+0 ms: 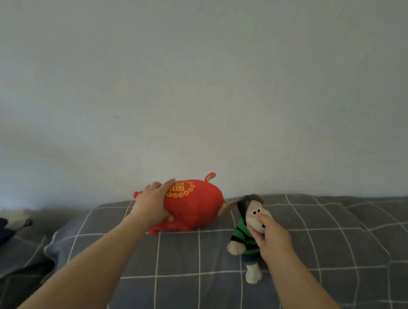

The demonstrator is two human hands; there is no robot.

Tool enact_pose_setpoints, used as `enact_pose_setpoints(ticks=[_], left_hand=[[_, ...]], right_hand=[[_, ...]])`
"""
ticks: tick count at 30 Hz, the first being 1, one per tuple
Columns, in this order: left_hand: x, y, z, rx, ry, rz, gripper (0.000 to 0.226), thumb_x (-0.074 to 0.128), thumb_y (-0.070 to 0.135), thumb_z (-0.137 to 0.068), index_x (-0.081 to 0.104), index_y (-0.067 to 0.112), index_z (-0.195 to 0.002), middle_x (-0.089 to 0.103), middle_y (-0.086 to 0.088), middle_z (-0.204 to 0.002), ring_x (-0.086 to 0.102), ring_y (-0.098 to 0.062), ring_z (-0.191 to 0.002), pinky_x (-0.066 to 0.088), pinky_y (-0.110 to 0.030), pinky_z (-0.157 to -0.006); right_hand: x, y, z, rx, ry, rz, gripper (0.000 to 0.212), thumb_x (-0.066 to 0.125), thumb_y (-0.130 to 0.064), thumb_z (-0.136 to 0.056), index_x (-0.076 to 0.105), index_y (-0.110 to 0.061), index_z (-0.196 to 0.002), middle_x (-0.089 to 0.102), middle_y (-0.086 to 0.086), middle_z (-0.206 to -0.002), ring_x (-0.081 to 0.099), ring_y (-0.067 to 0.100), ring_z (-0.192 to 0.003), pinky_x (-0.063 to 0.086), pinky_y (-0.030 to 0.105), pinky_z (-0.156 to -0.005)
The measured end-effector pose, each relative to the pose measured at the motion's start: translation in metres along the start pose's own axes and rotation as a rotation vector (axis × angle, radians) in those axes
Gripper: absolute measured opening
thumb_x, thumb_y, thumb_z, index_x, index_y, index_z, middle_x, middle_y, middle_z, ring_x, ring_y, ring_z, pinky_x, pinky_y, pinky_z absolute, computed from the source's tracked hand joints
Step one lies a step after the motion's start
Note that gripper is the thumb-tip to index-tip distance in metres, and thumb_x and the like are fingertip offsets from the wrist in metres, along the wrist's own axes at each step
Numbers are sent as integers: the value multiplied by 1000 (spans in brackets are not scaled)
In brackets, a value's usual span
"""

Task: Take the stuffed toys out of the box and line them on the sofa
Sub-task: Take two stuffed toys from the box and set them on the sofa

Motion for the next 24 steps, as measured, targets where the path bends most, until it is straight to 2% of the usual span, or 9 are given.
enact_pose_setpoints(ticks=[2,4,6,8,12,15,19,21,24], left_hand=[[12,3,-24,24,8,-151,101,78,30,-69,17,30,-149,37,-8,-145,34,-30,-134,30,-44,-108],[21,2,-39,11,-24,-264,104,77,37,-69,13,29,-149,31,-5,-149,29,-29,-137,23,-49,-112],[26,2,-49,9,-76,-382,110,80,49,-60,17,22,-146,30,-4,-148,27,-28,-139,20,-53,-113],[29,5,-56,25,-117,-419,114,82,58,-49,25,14,-137,38,-6,-142,33,-29,-134,23,-51,-113],[34,-2,-63,-57,-311,-130,121,84,57,-49,17,20,-142,39,-9,-143,40,-30,-132,34,-47,-109],[29,-2,-64,-25,-444,-194,116,80,59,-59,13,33,-149,31,-8,-148,34,-31,-136,33,-45,-111],[46,-6,-66,-40,-475,-104,125,76,72,-40,14,43,-146,34,-6,-145,35,-31,-135,33,-47,-110],[55,-5,-65,-10,-467,82,119,85,54,-51,17,36,-147,40,1,-145,38,-24,-135,32,-38,-111],[35,-4,-73,34,-300,217,102,89,30,-58,33,29,-144,50,3,-138,46,-21,-130,35,-29,-105]], right_hand=[[9,-3,-30,-75,9,119,42,66,-11,-85,53,3,-122,57,14,-116,60,24,-99,52,36,-87],[12,-14,-49,-223,87,500,42,67,-32,-82,59,-5,-114,62,10,-106,65,24,-88,54,39,-83],[18,-28,-52,-388,193,914,44,61,-46,-79,61,-11,-105,60,6,-103,60,29,-97,45,36,-80],[20,-31,-55,-506,264,1066,41,56,-51,-79,60,-14,-98,58,4,-97,54,29,-102,40,40,-85],[20,-15,-64,-547,105,781,38,58,-41,-85,49,-9,-104,55,8,-103,54,28,-101,40,35,-83],[13,-16,-67,-542,116,628,32,54,-35,-90,40,-10,-103,52,9,-101,53,27,-95,35,31,-75],[5,-16,-66,-528,148,556,28,49,-30,-94,37,-9,-108,48,8,-102,48,23,-90,27,25,-69],[8,-15,-66,-533,115,562,25,49,-30,-94,35,-13,-104,48,8,-102,49,24,-92,30,27,-73],[5,-15,-68,-493,110,544,29,50,-31,-93,37,-10,-108,48,8,-104,47,22,-91,30,30,-76]])
Point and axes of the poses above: each hand's wrist, its own z-axis away from the middle knuckle, its own x-axis out of the palm, y = z × x, the point moved 10 cm from there along -z, towards the middle knuckle
